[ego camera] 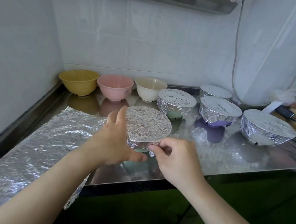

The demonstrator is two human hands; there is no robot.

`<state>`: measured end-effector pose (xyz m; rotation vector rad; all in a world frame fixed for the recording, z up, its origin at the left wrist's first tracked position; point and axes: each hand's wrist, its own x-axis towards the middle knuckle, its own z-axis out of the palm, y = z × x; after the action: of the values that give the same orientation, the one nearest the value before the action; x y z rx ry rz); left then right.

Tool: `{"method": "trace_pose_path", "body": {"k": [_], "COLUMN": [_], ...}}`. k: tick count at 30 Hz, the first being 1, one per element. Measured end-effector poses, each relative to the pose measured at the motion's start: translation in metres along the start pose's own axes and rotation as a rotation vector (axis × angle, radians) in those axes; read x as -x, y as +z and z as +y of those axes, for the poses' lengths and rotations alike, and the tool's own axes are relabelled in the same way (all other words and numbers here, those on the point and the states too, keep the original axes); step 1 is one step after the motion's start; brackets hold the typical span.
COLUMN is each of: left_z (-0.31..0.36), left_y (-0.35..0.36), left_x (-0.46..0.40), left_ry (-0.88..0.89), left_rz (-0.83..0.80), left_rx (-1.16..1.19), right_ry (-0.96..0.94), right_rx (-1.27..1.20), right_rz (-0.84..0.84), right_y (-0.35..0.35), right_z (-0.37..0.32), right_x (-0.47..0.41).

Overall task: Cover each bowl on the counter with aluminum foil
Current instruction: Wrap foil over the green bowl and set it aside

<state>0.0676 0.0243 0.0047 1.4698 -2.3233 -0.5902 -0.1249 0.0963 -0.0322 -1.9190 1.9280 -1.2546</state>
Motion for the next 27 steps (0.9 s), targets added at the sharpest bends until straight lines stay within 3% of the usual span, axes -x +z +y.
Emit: {"method": "trace_pose_path", "body": {"k": [7, 12, 21, 24, 27], "left_z": [0.001, -0.002, -0.002, -0.004, -0.005], "left_y": [-0.003, 0.006, 0.007, 0.005, 0.004], "left_x": [0.0, -0.002, -0.003, -0.004, -0.005], "left_ry": [-0.025, -0.006, -0.018, -0.021, -0.02], "left_rz": [0.013, 0.1, 0.11, 0.104, 0.106], "left_rx": [0.142, 0.182, 0.174, 0.179, 0.168], "right_ry": [0.103, 0.208, 0.3, 0.327, 0.321], "right_rx": [-0.088, -0.173, -0.223, -0.175, 0.071], "right_rz": [-0.119, -0.195, -0.25, -0.231, -0.194], "right_y": [-0.005, -0.007, 0.001, -0.002, -0.014], "right_z": [0.006, 0.006, 0.011, 0.007, 0.003], "right_x": [-0.004, -0.009, -0.013, -0.01, -0.011]}}
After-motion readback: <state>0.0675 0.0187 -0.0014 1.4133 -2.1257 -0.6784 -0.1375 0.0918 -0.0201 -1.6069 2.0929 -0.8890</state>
